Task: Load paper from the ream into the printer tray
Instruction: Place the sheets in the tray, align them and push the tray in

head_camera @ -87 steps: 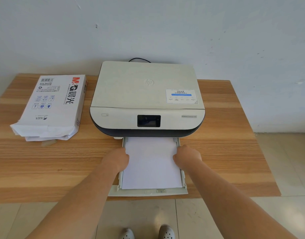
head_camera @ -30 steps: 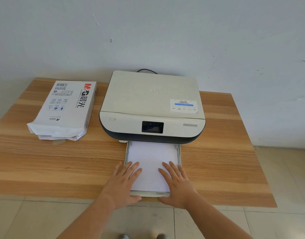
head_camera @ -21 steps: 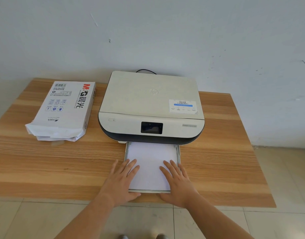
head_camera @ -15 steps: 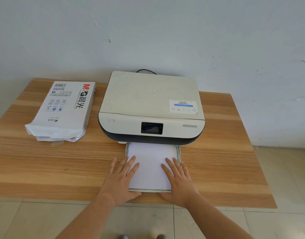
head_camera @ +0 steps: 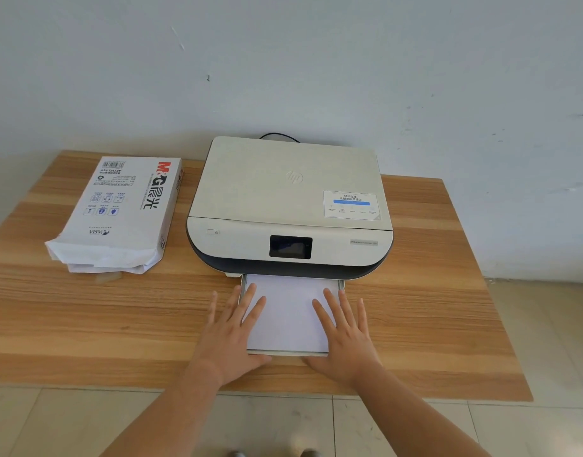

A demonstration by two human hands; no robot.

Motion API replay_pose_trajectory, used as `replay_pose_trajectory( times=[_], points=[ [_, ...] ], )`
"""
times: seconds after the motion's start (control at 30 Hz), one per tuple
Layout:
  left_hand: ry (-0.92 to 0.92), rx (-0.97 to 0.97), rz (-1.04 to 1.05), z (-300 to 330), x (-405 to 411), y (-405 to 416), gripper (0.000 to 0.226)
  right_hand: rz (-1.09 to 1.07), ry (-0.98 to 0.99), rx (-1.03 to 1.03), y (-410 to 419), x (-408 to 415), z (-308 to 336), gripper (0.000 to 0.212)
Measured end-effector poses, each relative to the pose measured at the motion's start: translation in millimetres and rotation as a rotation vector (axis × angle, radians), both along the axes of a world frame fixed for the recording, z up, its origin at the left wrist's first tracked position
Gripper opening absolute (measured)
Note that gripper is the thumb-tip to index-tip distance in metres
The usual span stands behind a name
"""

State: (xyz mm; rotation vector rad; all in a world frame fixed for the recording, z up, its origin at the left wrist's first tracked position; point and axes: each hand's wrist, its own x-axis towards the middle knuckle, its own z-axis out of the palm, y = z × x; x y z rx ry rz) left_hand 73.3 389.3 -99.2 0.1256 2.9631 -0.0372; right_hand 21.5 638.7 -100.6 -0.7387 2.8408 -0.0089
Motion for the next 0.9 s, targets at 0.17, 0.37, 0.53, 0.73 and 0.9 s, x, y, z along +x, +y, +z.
replay_pose_trajectory(
  times=[0.17,0.37,0.53,0.73,0.9],
  points=[
    [0.025,-0.004,0.026,2.4,-11.0,-1.5,0.109,-0.020,0.030,-0.003,-3.5,-10.1,1.8,0.101],
    [0.042,0.003,0.029,2.5,-24.2,-1.4,0.111,-0.021,0.064,0.006,-6.9,-22.8,3.1,0.103],
    [0.045,-0.027,0.012,7.8,-36.0,-1.6,0.110,-0.015,0.066,0.004,-8.7,-34.4,5.8,0.103],
    [0.057,-0.040,0.002,15.7,-53.8,-3.7,0.111,-0.025,0.098,0.008,-14.4,-47.7,11.2,0.105],
    [0.070,-0.043,0.020,18.5,-65.3,-5.1,0.112,-0.039,0.123,0.010,-17.3,-59.4,11.2,0.106]
  ],
)
